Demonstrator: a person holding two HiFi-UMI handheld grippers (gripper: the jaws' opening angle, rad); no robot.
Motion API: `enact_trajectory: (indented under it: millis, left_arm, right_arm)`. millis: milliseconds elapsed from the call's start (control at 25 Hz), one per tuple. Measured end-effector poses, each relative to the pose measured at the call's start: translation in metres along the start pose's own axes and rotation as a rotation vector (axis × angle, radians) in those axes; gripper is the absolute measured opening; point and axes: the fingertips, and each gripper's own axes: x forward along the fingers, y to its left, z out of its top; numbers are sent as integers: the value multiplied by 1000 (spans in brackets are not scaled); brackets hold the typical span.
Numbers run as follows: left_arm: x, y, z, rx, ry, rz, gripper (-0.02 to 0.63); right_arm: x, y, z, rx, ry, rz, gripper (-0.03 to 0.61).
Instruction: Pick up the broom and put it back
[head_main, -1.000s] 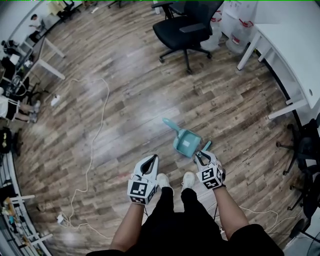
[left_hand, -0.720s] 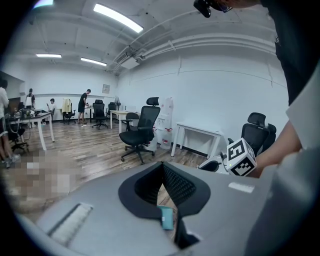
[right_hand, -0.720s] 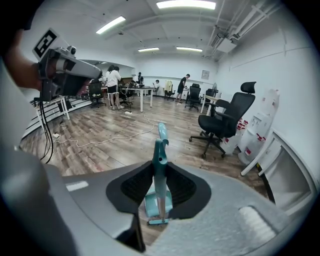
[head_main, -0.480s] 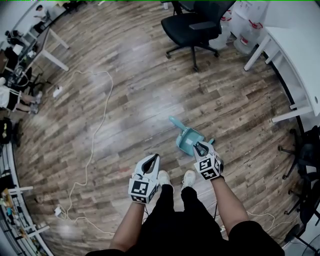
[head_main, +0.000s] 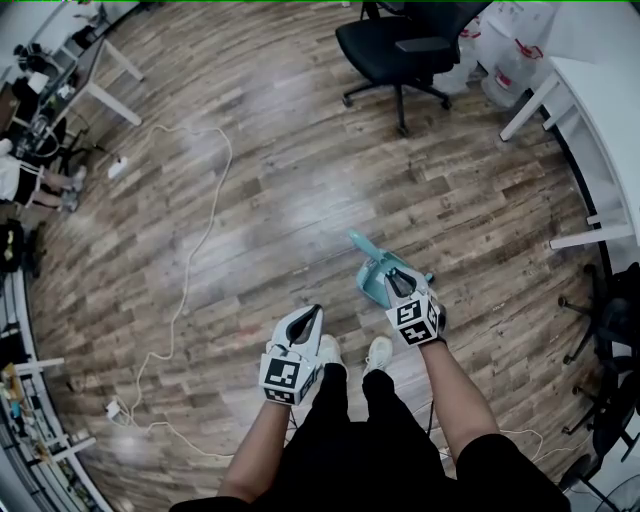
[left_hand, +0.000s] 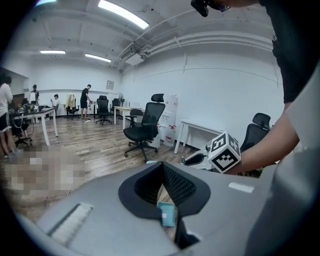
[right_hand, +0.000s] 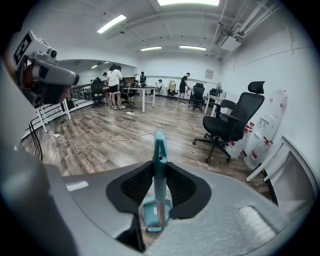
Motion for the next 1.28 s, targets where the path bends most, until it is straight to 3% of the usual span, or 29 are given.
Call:
enact_trajectory:
  millis: [1080, 1200, 1280]
  left_arm:
    - [5, 14, -4, -23, 17, 2, 20]
    - [3, 14, -5, -20, 18, 0, 20]
    - [2, 13, -6, -19, 16, -2, 20]
  right_arm:
    - [36, 2, 23, -64, -2, 21, 100]
    - [37, 5, 19, -61, 11, 26, 167]
    - [36, 7, 18, -60, 14, 27, 179]
